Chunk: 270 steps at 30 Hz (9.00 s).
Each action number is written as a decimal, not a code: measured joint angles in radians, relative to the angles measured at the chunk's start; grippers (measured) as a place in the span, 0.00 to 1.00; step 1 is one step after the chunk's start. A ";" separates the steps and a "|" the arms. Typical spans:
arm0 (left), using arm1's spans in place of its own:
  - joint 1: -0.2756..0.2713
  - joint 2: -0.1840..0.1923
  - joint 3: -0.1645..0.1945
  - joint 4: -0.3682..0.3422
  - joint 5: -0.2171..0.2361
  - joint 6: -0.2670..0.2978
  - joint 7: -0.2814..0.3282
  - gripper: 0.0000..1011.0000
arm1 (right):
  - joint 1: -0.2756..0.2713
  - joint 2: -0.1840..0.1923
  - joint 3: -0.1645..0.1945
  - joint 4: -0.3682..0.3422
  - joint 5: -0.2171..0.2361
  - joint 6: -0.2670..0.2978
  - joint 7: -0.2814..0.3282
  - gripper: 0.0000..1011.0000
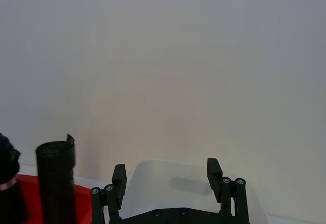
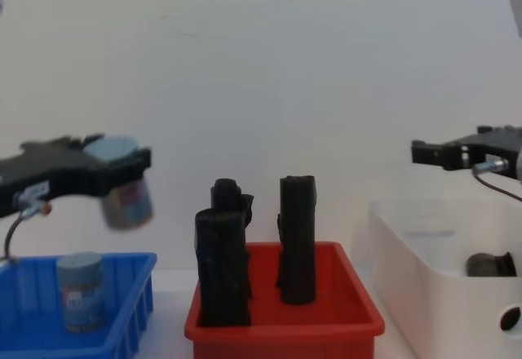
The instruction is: Pick the cotton swabs from the blue box and place them into the white box.
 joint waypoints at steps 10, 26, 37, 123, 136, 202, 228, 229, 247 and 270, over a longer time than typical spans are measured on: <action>-0.065 -0.042 0.011 0.000 0.017 -0.102 -0.090 0.67 | 0.036 -0.030 -0.036 0.055 -0.060 -0.120 0.073 0.99; -0.226 -0.149 0.047 0.076 0.067 -0.247 -0.269 0.67 | 0.134 -0.095 -0.093 0.237 -0.181 -0.223 0.123 0.99; -0.300 -0.197 0.065 0.127 0.116 -0.275 -0.326 0.67 | 0.162 -0.111 -0.110 0.304 -0.222 -0.260 0.146 0.99; -0.335 -0.264 0.126 0.260 0.087 -0.228 -0.296 0.67 | -0.001 -0.027 -0.122 0.043 -0.350 -0.490 0.130 0.99; -0.328 -0.261 0.129 0.255 0.097 -0.216 -0.285 0.67 | -0.002 -0.029 -0.129 0.047 -0.392 -0.500 0.090 0.99; -0.318 -0.256 0.131 0.243 0.106 -0.204 -0.276 0.99 | -0.002 -0.023 -0.104 0.059 -0.332 -0.414 0.012 0.64; -0.318 -0.256 0.131 0.243 0.106 -0.205 -0.276 0.99 | 0.008 -0.010 -0.025 0.129 -0.205 -0.133 -0.194 0.64; -0.318 -0.256 0.131 0.243 0.106 -0.205 -0.276 0.99 | 0.011 -0.010 -0.023 0.132 -0.203 -0.126 -0.197 0.64; -0.318 -0.256 0.132 0.243 0.106 -0.204 -0.276 0.99 | 0.074 -0.022 0.016 0.108 -0.094 0.077 -0.147 0.64; -0.318 -0.256 0.131 0.243 0.106 -0.204 -0.276 0.99 | 0.094 -0.025 0.028 0.050 -0.049 0.164 -0.078 0.99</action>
